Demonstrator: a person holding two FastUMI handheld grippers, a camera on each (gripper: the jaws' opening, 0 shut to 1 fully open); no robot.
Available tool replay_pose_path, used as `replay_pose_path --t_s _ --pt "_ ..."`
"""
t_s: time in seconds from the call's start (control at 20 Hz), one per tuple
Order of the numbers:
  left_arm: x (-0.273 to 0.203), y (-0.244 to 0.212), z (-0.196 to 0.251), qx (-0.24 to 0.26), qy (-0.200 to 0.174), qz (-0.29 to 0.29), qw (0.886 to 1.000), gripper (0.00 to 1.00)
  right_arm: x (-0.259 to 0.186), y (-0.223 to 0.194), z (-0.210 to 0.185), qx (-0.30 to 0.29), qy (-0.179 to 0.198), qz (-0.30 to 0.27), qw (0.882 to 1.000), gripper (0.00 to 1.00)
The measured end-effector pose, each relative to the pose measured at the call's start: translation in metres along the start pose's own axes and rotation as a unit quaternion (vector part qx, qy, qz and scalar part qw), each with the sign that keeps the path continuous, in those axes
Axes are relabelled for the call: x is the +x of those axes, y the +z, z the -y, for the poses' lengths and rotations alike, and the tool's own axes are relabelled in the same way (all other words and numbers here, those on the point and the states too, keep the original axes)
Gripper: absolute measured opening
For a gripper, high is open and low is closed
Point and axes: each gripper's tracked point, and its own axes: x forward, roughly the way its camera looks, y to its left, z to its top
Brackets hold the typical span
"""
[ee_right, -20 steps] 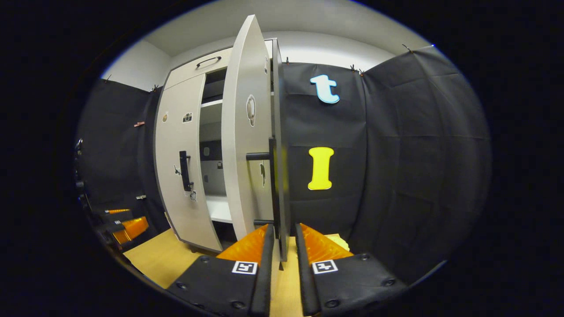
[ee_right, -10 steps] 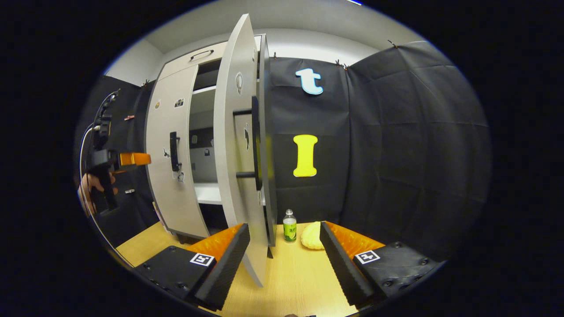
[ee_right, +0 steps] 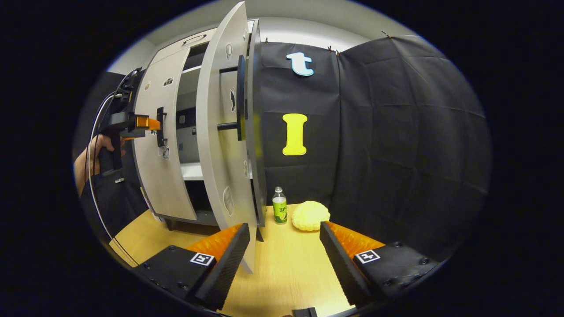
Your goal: Open the right door of the double-door shoe cabinet with the right hand, and open the left door with the left hand.
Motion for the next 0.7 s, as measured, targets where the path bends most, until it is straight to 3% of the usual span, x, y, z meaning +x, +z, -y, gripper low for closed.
replay_pose_path --t_s 0.25,0.5,0.6,0.7 --pt "0.026 -0.01 0.013 -0.015 -0.006 -0.018 1.0 0.77 0.002 -0.015 -0.011 -0.006 0.016 -0.013 1.0 0.99" --pt "0.034 -0.01 0.014 -0.033 0.013 -0.029 0.999 0.43 0.002 -0.024 -0.019 0.02 0.031 -0.033 0.999 0.99" --pt "0.033 -0.01 0.014 -0.041 0.013 -0.027 0.999 0.4 0.003 -0.024 -0.02 0.01 0.034 -0.03 0.999 0.99" --pt "0.033 -0.01 0.014 -0.01 0.015 -0.021 1.0 0.36 0.006 -0.022 -0.022 0.003 0.04 -0.025 0.999 0.99"
